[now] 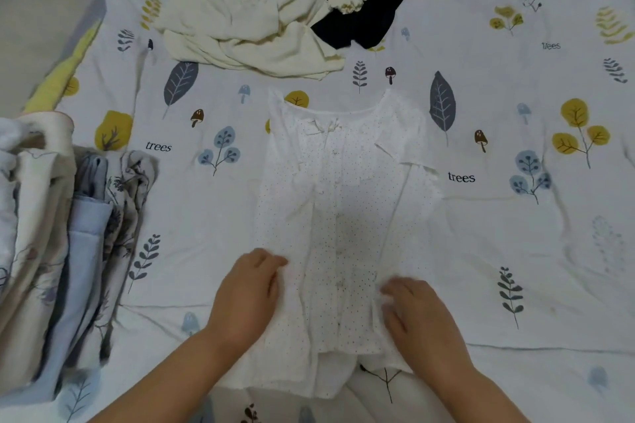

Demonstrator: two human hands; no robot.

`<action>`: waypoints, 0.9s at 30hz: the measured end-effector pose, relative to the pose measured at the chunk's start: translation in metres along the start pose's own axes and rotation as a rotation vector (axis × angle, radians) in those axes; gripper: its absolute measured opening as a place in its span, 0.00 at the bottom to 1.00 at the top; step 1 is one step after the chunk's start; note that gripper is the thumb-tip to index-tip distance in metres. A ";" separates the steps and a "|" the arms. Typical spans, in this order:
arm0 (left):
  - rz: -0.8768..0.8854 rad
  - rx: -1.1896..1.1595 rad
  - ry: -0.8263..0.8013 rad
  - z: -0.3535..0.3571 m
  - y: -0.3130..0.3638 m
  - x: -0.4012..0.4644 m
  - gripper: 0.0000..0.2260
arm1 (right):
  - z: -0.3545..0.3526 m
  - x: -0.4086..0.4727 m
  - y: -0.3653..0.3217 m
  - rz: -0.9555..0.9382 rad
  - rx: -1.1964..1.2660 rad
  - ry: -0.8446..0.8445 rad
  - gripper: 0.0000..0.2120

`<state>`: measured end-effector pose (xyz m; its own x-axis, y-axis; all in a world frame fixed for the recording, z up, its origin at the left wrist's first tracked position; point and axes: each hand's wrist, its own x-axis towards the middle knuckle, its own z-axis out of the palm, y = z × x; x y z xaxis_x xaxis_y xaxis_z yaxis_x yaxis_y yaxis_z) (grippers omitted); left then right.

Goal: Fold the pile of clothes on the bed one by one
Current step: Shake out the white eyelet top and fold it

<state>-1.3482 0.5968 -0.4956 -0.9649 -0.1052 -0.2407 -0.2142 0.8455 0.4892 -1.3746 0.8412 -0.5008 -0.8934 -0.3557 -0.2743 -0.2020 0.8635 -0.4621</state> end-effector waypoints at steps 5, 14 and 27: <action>0.183 0.398 -0.204 0.006 -0.032 -0.014 0.36 | 0.009 0.004 0.013 0.032 -0.175 -0.128 0.27; 0.546 0.664 -0.211 -0.021 -0.068 -0.014 0.55 | -0.023 -0.009 0.059 -0.145 -0.351 -0.072 0.50; 0.243 -0.001 -0.457 -0.020 -0.040 0.008 0.14 | -0.031 0.008 0.049 -0.191 -0.006 -0.243 0.15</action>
<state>-1.3507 0.5519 -0.5003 -0.8220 0.3341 -0.4611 0.0077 0.8162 0.5777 -1.4037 0.8920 -0.4997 -0.7173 -0.5862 -0.3765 -0.3603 0.7747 -0.5197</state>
